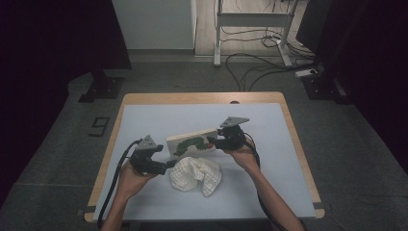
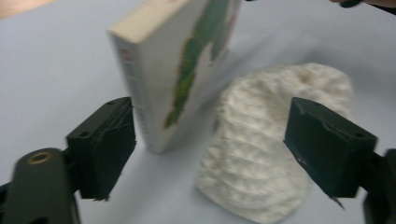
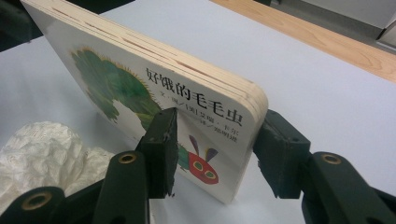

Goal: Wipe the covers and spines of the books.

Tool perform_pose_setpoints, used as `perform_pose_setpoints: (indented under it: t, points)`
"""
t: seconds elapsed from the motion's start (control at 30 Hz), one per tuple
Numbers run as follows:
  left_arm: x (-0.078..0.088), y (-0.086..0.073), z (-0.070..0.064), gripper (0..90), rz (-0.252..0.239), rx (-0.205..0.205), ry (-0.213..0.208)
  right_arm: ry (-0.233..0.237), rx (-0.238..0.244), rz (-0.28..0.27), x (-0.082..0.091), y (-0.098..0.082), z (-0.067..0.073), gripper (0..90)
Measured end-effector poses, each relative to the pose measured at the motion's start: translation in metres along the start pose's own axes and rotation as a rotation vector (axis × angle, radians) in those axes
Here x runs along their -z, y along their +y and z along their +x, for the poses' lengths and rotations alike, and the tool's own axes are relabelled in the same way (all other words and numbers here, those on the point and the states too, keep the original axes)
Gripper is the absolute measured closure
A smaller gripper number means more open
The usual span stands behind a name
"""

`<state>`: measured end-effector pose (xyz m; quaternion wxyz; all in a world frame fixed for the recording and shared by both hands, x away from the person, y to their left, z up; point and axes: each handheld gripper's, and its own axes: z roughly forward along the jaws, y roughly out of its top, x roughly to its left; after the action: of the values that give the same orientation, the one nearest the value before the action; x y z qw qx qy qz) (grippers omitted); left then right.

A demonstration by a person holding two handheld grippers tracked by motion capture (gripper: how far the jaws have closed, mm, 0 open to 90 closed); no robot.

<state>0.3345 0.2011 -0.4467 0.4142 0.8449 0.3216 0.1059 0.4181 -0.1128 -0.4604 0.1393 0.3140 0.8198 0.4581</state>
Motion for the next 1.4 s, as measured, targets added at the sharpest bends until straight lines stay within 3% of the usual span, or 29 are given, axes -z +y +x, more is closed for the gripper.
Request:
perform_pose_setpoints:
  t: [0.23, 0.37, 0.57, 0.7, 0.87, 1.03, 1.17, 1.3, 1.4]
  points:
    - [-0.018, 0.009, -0.024, 7.1, 0.047, -0.050, -0.038, -0.004, 0.000, 0.002, -0.001, 0.001, 0.001, 48.1]
    - [-0.033, 0.015, -0.036, 5.7, 0.057, -0.067, -0.082, -0.001, -0.001, 0.003, -0.001, 0.000, 0.001, 47.5]
    - [-0.052, 0.022, -0.051, 4.9, 0.060, -0.091, -0.107, 0.000, -0.002, 0.001, -0.001, 0.000, 0.001, 46.5]
    - [-0.067, 0.023, -0.055, 4.6, 0.084, -0.103, -0.097, 0.000, -0.001, 0.001, -0.001, 0.000, 0.001, 46.1]
    - [-0.086, 0.016, -0.051, 2.8, 0.117, -0.067, -0.087, 0.001, -0.001, 0.001, -0.001, 0.000, 0.002, 45.9]
    - [-0.097, 0.011, -0.052, 4.1, 0.149, -0.075, -0.068, 0.005, -0.003, 0.000, 0.000, -0.001, 0.002, 45.9]
    - [-0.102, 0.008, -0.053, 14.3, 0.162, -0.088, -0.021, 0.004, -0.002, -0.003, 0.000, -0.001, 0.002, 45.8]
    - [-0.106, 0.003, -0.054, 24.2, 0.187, -0.129, 0.033, 0.004, 0.000, -0.002, 0.000, -0.001, 0.002, 45.8]
    - [-0.108, 0.001, -0.053, 32.9, 0.185, -0.136, 0.050, 0.005, -0.001, -0.002, 0.000, -0.002, 0.002, 45.8]
